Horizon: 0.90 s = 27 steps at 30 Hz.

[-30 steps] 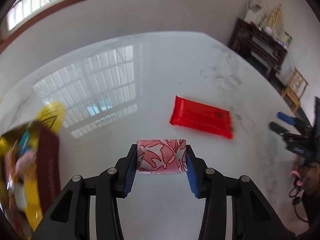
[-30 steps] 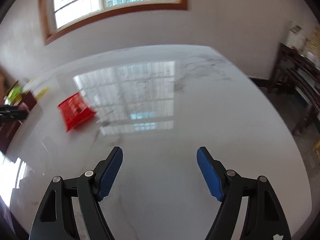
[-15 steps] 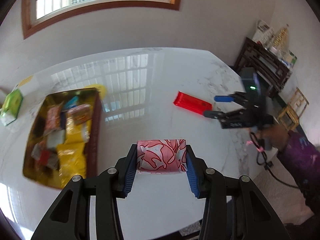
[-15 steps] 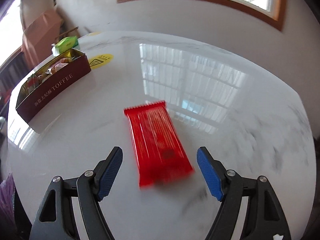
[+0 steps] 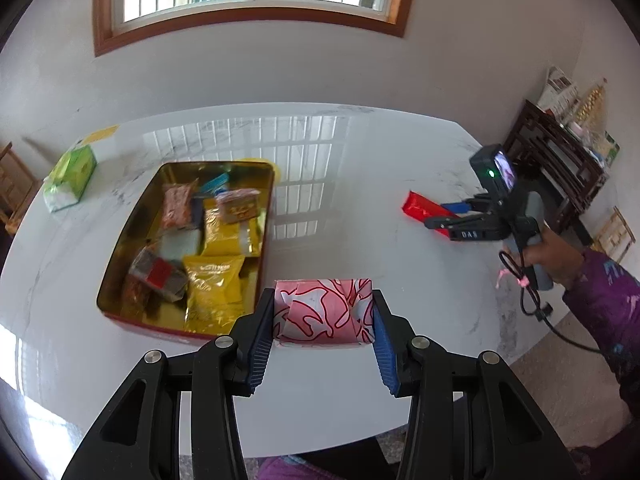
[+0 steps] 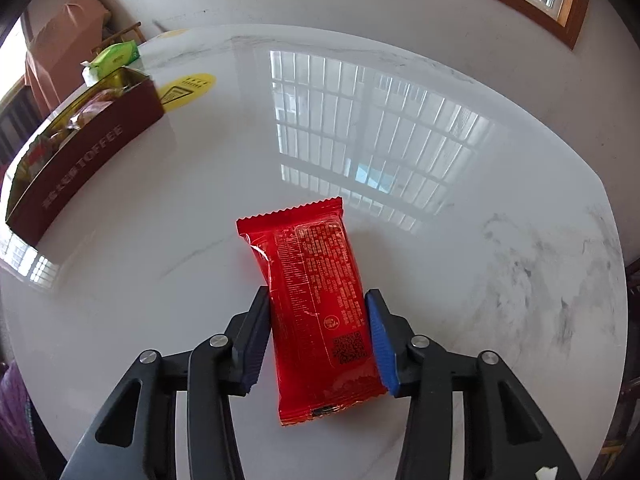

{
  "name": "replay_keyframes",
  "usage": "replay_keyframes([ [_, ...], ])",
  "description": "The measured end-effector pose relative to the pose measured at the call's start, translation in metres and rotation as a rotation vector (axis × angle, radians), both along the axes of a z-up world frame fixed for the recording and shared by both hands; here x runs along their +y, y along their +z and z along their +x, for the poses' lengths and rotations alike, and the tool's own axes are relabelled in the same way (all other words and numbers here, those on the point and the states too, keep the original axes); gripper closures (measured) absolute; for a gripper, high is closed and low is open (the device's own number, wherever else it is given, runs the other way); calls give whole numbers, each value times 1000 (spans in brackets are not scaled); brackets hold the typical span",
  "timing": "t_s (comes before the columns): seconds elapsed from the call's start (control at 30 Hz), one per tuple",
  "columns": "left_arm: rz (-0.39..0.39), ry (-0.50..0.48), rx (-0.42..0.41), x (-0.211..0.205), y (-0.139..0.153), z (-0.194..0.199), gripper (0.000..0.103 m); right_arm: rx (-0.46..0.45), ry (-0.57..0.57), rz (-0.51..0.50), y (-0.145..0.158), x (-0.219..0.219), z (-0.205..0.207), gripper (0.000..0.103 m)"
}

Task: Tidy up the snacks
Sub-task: 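Grasp the red snack packet with the right gripper while the left lifts the pink candy, then carry the pink candy over the tin with the left gripper while the right holds the red packet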

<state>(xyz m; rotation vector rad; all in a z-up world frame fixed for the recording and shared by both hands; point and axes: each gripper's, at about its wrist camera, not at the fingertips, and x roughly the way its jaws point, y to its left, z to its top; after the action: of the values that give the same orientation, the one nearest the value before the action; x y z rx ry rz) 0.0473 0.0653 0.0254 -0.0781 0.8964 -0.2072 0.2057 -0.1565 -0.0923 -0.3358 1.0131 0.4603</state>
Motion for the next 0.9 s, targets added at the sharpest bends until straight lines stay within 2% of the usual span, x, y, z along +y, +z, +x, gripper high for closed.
replay_keyframes([
  [0.2, -9, 22, -35, 12, 0, -12, 57, -42, -91, 123, 6, -15, -40, 61],
  [0.4, -4, 48, -49, 27, 2, -22, 57, -95, -273, 231, 16, -62, -68, 61],
  [0.7, -12, 101, -71, 53, 0, -24, 57, -145, -472, 201, 19, -124, -62, 61],
  [0.9, 38, 116, -91, 61, -5, -20, 57, -143, -569, 194, 9, -152, -60, 61],
])
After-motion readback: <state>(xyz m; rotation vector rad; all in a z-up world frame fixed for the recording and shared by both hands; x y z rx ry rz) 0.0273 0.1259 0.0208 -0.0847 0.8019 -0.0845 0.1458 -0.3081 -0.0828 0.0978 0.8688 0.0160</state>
